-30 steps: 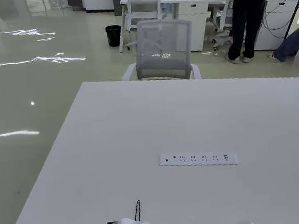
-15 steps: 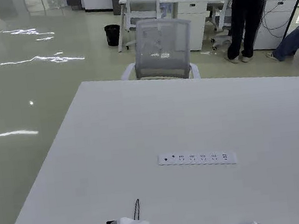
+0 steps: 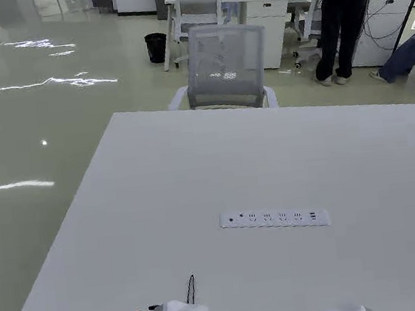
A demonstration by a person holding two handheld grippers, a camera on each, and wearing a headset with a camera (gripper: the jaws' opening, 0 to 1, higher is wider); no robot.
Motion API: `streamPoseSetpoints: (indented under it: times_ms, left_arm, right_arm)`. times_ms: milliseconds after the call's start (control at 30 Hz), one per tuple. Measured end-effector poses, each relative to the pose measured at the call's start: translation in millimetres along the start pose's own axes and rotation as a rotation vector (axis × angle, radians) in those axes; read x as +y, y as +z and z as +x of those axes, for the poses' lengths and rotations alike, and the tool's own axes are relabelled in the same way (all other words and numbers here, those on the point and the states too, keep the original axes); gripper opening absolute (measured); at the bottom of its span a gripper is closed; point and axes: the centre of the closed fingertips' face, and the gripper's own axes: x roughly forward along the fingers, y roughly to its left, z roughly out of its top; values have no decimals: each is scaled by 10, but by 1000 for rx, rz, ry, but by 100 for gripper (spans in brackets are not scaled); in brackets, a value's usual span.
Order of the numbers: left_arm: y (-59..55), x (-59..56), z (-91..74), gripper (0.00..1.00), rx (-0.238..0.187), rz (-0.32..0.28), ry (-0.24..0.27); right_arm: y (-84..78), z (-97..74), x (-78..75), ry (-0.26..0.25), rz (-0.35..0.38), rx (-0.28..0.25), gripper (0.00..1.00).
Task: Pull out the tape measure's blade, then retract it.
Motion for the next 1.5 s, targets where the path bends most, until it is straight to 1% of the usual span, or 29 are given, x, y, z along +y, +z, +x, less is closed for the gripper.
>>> streamPoseSetpoints:
  times_ms: [367,667,967,1233,1500]
  left_arm:
    - [-7,-6,2,29,0,0,0]
    - [-21,-6,8,29,1,1,0]
    - [-44,-6,17,29,9,1,-2]
    - [-67,-11,19,29,11,1,0]
    - [-65,-10,21,29,20,6,0]
  right_arm:
    - [-73,-6,-16,-2,6,16,10]
    - [-81,-18,-15,-3,1,11,10]
    - [-152,-34,-24,-1,6,20,10]
    - [-206,-76,-45,-6,5,33,10]
    - [-258,-138,-52,-5,8,40,10]
